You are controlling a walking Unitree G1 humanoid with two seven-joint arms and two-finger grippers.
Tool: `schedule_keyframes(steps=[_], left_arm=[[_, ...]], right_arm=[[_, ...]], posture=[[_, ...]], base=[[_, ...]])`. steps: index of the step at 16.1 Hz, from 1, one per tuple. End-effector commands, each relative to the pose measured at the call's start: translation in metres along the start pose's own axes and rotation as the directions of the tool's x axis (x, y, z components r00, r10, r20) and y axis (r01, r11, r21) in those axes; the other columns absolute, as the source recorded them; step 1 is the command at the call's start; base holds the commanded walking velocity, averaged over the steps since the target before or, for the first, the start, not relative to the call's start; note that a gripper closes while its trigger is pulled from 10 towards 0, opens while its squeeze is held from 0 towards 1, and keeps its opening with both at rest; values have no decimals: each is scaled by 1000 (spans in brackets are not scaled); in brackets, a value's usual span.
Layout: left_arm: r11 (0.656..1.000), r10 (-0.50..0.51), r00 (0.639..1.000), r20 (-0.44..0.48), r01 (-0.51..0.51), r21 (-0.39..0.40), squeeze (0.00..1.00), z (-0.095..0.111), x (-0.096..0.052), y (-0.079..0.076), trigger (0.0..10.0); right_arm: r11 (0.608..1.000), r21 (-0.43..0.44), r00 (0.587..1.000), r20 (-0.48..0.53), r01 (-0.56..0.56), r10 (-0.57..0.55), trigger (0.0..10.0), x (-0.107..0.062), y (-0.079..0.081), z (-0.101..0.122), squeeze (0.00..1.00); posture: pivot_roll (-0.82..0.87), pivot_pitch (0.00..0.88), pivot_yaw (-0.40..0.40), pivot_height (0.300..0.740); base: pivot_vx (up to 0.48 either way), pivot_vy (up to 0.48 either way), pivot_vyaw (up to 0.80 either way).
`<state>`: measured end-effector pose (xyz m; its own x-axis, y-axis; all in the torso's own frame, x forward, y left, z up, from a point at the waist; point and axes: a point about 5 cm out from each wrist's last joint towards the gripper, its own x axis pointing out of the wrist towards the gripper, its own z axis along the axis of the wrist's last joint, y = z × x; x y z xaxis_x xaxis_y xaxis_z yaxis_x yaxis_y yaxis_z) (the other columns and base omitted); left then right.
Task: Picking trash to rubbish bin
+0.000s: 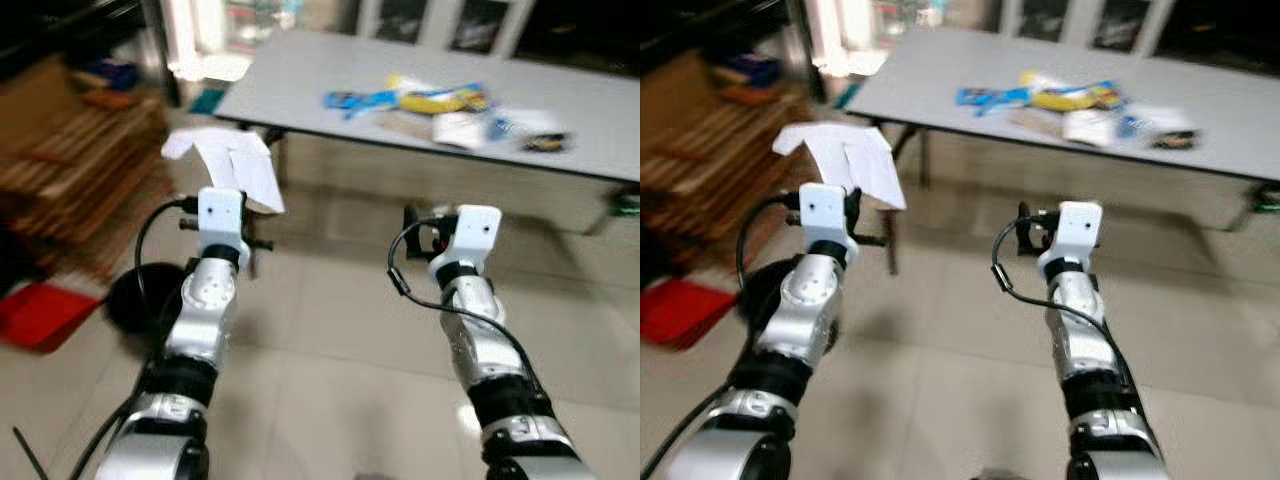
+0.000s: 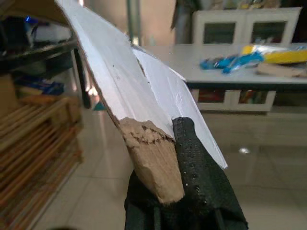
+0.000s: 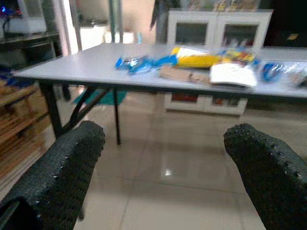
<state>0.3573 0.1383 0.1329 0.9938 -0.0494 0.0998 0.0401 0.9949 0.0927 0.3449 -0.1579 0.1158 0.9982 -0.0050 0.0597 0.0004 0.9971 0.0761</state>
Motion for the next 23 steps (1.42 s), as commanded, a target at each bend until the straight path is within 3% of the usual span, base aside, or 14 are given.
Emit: schedule_keyframes(steps=[1, 12, 15, 20, 23], left_arm=[[1000, -6, 1000, -15, 6, -11, 0, -3, -1, -3, 10000], [1000, -11, 999, -39, 11, -14, 0, -10, -5, -2, 10000], [1000, -1, 997, -71, 0, -18, 0, -18, -7, 0, 10000], [1000, 15, 996, -89, -15, -3, 0, -21, -8, 3, 10000], [1000, 15, 995, -94, -15, -2, 0, -22, -8, 3, 10000]], right_arm=[[1000, -4, 1000, -12, -6, 6, 10000, 0, 0, -1, 0], [999, -11, 997, -54, -50, 49, 10000, -3, 5, -10, 0], [996, -8, 992, -84, -94, 92, 10000, -4, 12, -16, 0], [987, -65, 986, -96, -144, 137, 10000, -5, 18, -18, 0], [983, -82, 982, -108, -164, 155, 10000, -7, 20, -20, 0]], posture=[[-79, 65, -73, 740], [-74, 70, -77, 740], [-75, 71, -77, 740], [-74, 74, -80, 740], [-73, 74, -82, 740]], base=[[0, 0, 800], [0, 0, 800], [0, 0, 0], [425, 0, 0], [383, 0, 673]])
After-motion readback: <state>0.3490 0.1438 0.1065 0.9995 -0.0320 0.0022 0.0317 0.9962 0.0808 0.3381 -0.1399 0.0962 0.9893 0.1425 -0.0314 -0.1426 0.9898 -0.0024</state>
